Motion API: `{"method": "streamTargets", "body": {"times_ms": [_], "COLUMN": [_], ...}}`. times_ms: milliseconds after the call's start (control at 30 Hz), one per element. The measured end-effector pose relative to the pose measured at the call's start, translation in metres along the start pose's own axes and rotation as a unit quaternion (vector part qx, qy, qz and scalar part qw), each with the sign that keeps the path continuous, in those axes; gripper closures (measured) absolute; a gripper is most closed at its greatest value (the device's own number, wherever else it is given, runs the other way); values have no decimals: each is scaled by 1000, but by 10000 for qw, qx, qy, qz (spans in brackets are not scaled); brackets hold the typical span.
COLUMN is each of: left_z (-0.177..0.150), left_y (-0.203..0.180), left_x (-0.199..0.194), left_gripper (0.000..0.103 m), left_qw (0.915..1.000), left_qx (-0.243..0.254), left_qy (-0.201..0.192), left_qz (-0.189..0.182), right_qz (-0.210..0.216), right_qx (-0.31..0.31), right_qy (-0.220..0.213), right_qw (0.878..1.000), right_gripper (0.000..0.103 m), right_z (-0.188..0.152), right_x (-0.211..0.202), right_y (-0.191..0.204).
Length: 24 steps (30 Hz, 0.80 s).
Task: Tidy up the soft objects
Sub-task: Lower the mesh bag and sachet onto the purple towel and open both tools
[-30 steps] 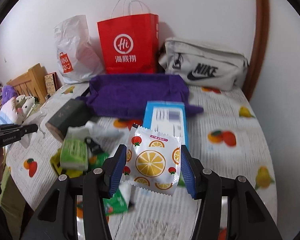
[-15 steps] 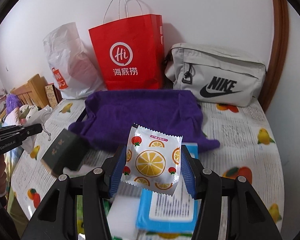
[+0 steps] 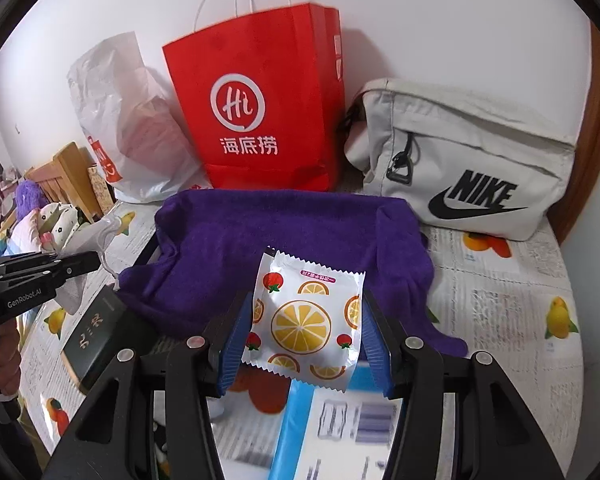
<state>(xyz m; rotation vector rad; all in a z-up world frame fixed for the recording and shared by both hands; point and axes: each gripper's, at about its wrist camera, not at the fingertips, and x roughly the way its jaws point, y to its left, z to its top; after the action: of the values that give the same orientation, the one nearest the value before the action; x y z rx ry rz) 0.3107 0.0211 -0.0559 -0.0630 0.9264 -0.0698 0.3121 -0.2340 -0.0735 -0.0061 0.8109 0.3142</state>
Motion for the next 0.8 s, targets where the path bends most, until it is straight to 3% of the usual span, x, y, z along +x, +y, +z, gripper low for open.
{"method": "streamTargets", "body": {"times_ms": [300, 800], "left_z": [25, 54], "left_y": [1, -5], "left_x": [49, 124], "left_gripper": [96, 94], "left_qw": [9996, 9970], "left_qx": [-61, -177], "left_qy": [256, 754], "left_qz": [-44, -87], "right_qz": [0, 102], "right_qx": [24, -210], "right_qy": [368, 855], "right_qw": [9993, 9961], "right_gripper": [51, 50], "right_z": [11, 18], "right_x": [52, 98], "right_y": [-17, -32]}}
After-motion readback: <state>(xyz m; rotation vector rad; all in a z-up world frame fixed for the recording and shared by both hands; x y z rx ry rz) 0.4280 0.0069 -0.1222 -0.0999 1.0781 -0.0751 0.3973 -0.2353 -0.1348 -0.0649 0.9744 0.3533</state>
